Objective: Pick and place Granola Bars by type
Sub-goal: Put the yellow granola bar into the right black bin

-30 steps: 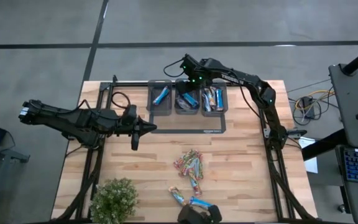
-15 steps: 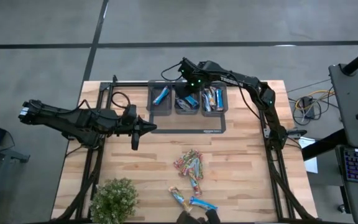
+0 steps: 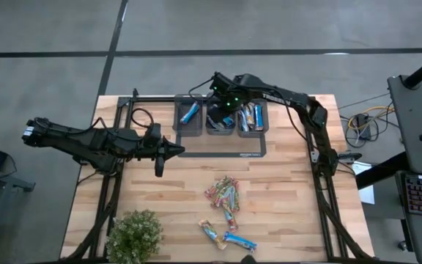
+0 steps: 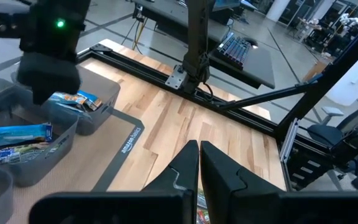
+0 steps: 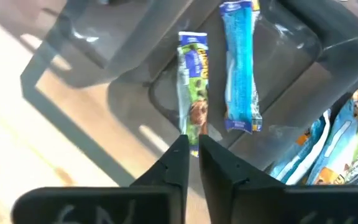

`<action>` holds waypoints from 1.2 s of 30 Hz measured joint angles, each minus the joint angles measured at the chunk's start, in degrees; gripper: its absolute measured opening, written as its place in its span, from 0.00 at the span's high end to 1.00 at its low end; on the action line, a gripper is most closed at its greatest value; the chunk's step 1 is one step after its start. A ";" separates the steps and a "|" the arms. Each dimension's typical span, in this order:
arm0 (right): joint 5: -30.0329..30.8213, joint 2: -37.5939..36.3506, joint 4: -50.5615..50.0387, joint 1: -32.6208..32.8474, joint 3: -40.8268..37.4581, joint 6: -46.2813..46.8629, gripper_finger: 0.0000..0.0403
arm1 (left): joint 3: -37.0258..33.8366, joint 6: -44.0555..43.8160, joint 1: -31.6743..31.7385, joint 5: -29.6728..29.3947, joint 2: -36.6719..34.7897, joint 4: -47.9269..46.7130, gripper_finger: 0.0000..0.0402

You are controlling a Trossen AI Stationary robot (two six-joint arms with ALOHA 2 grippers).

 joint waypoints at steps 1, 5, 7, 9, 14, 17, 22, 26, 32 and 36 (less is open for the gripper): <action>-0.02 -0.39 -0.33 0.37 0.02 -0.62 0.94 | 0.01 0.00 0.00 0.01 0.02 -0.01 1.00; -0.03 -2.74 -1.75 1.49 0.00 -3.05 0.98 | -0.01 0.00 0.01 0.01 0.02 -0.11 1.00; 0.00 -4.16 -2.64 2.34 0.00 -4.66 0.98 | 0.00 -0.02 0.01 0.03 0.02 -0.15 1.00; -0.02 -5.59 -3.84 3.36 -0.11 -5.60 0.98 | 0.01 0.03 -0.01 0.03 0.02 -0.17 1.00; -0.29 -9.77 -4.32 6.66 -1.81 -7.55 0.98 | 0.01 0.07 0.01 0.05 0.02 -0.32 1.00; -0.30 -12.69 -3.95 8.96 -4.11 -7.70 0.98 | 0.00 0.11 -0.01 0.06 0.02 -0.52 1.00; -0.37 -17.18 -3.78 13.17 -8.73 -7.45 0.98 | 0.00 0.15 0.00 0.08 0.02 -0.52 1.00; -0.37 -20.79 -3.16 16.53 -12.14 -6.31 0.98 | -0.01 0.35 0.00 0.08 0.02 -0.49 1.00; -0.13 -25.73 -1.76 21.47 -16.21 -2.37 0.98 | -0.01 0.35 -0.01 0.08 0.02 -0.48 1.00; -0.11 -29.51 1.76 24.99 -19.72 -0.38 0.98 | -0.01 0.28 0.01 0.09 0.02 -0.48 1.00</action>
